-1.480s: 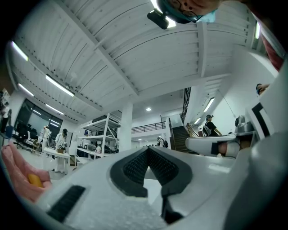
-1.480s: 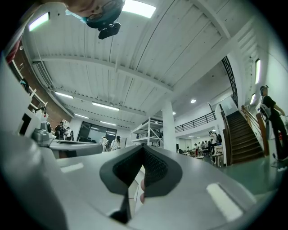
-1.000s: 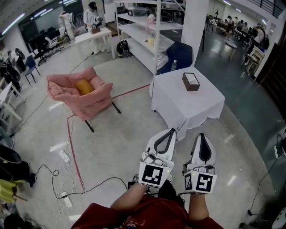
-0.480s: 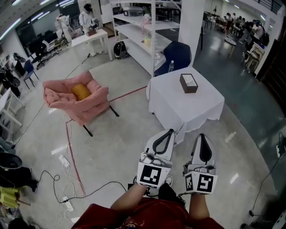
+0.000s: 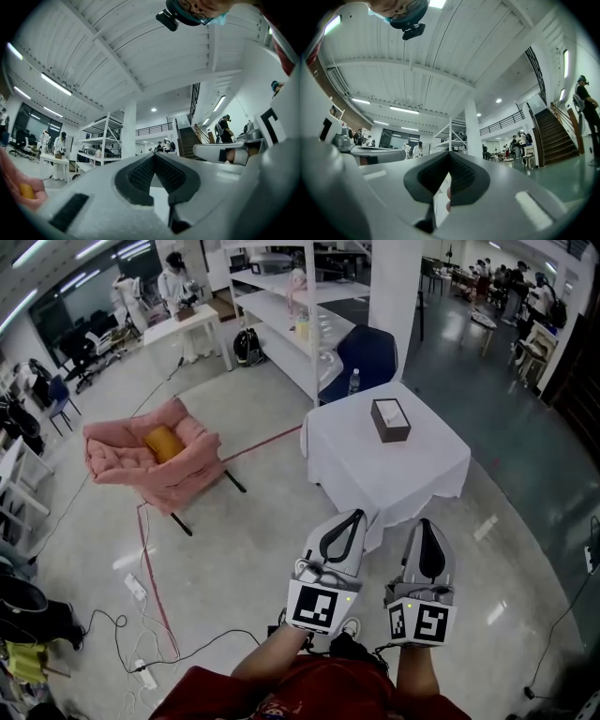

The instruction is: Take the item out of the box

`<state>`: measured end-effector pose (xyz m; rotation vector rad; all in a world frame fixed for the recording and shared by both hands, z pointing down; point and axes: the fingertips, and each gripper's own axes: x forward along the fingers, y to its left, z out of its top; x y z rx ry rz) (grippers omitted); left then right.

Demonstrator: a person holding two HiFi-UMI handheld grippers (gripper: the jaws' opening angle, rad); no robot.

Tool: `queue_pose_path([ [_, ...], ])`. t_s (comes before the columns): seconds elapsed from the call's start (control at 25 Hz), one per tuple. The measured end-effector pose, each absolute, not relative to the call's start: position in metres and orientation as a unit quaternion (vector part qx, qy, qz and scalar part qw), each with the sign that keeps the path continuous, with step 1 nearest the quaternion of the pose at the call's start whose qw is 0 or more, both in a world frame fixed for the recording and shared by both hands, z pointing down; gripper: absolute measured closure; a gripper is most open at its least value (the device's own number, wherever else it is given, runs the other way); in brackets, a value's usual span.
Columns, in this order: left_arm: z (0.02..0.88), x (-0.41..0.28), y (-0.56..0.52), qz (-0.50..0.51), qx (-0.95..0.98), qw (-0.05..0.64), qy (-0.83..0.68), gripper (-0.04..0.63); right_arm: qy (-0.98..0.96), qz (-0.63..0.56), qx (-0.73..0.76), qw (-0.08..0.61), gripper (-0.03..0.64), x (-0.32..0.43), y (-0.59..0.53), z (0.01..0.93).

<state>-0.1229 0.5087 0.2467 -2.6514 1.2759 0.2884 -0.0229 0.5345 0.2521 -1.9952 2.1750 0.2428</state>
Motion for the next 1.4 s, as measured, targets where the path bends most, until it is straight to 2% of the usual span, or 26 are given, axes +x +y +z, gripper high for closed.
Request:
queue_pose_path([
  [0.8,0.235,0.002,0.404,0.091,-0.887,0.104,0.441,0.594,0.741,0.072,-0.66,0.1,0.617,0.1,0.425,0.249],
  [1.4,0.249,0.044,0.372,0.075,-0.884,0.111,0.448,0.594,0.743,0.059,-0.657,0.11,0.617,0.146,0.391,0.264],
])
